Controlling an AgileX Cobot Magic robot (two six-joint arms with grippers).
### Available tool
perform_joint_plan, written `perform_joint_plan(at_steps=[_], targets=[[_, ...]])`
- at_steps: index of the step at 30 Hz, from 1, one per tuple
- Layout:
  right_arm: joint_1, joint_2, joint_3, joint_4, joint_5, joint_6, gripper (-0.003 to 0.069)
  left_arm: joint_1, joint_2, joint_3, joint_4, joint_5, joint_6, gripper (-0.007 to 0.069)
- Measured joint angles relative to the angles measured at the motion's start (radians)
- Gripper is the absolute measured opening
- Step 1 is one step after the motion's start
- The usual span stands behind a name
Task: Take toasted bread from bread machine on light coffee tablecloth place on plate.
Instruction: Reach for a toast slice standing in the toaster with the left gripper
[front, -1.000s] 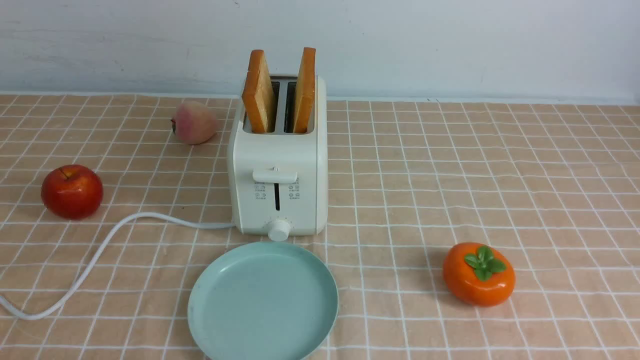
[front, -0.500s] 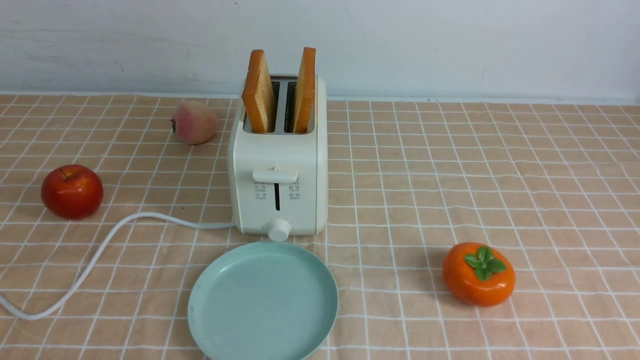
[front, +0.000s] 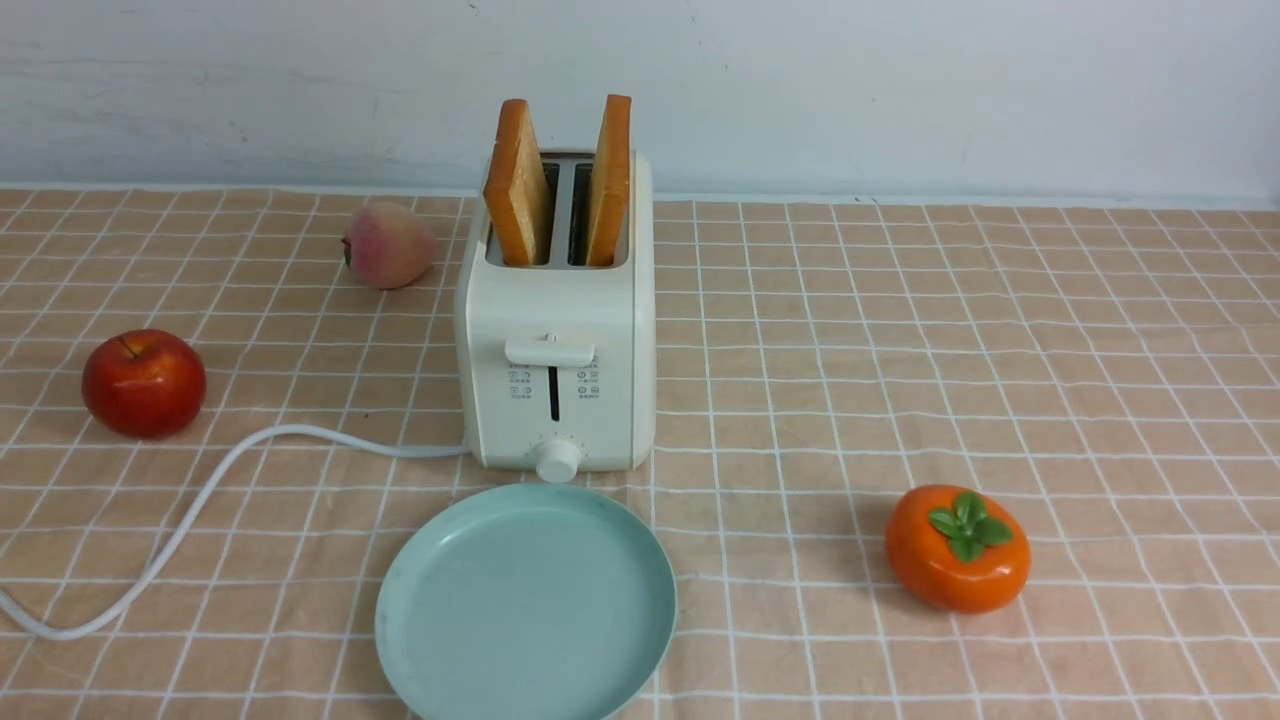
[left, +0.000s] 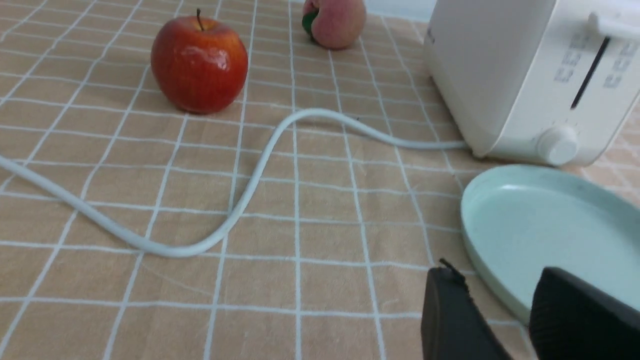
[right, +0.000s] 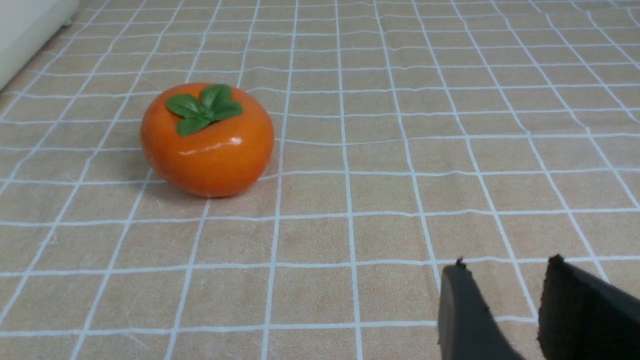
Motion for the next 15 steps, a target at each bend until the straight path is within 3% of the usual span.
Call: perform_joint_plan(at_steps=[8, 15], targets=[[0.0, 0.0, 0.0, 0.0, 0.0, 0.0, 0.0239, 0.0, 0.0, 0.0, -0.186, -0.121, -0.002, 0.0238], [0.0, 0.0, 0.0, -0.003, 0.0, 0.001, 0.0239, 0.0, 0.0, 0.0, -0.235, -0.21, -0.004, 0.0238]])
